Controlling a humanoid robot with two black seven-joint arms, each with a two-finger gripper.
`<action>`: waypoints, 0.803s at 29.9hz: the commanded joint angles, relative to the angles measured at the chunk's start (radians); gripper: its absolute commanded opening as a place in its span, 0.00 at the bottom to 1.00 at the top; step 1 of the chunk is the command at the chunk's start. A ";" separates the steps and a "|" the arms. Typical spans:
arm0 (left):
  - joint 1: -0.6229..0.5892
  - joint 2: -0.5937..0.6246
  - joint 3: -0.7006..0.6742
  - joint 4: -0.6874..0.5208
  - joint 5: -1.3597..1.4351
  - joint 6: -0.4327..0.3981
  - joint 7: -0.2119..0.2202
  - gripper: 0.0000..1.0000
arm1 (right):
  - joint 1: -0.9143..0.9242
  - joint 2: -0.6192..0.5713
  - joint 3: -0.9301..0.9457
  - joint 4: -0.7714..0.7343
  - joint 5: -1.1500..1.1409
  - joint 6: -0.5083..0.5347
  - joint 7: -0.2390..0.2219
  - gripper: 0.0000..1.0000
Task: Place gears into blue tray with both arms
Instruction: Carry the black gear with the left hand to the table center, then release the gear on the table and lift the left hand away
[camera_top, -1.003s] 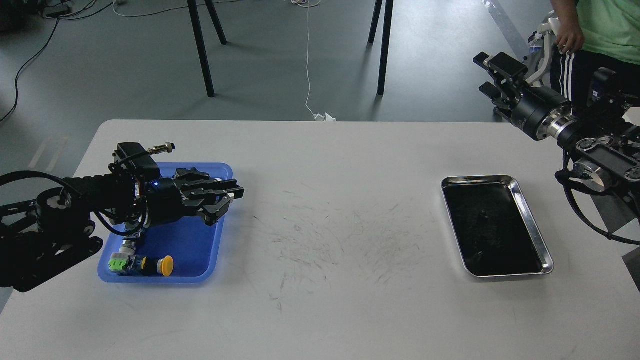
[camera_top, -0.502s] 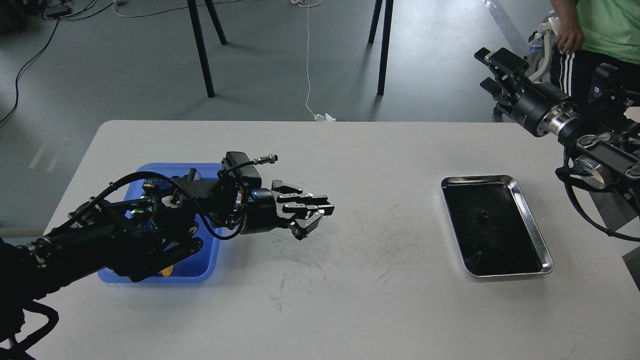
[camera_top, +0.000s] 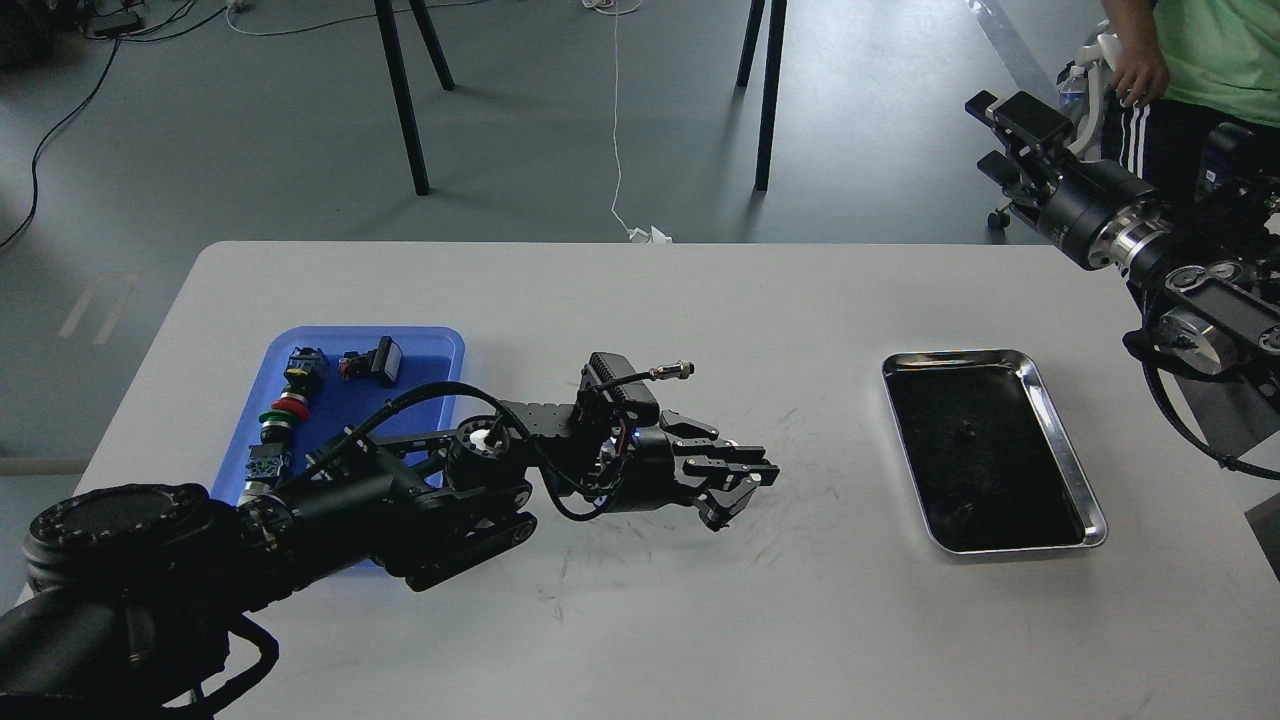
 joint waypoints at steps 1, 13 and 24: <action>0.001 -0.001 -0.001 0.024 -0.008 0.002 0.000 0.15 | 0.001 0.008 -0.001 0.000 -0.001 0.000 0.000 0.84; 0.031 -0.001 0.001 0.038 -0.038 0.000 0.000 0.21 | 0.000 0.011 -0.004 -0.002 0.002 0.003 0.000 0.84; 0.027 -0.001 0.002 0.026 -0.073 -0.002 0.000 0.46 | 0.008 0.010 -0.006 0.000 0.000 0.014 0.000 0.86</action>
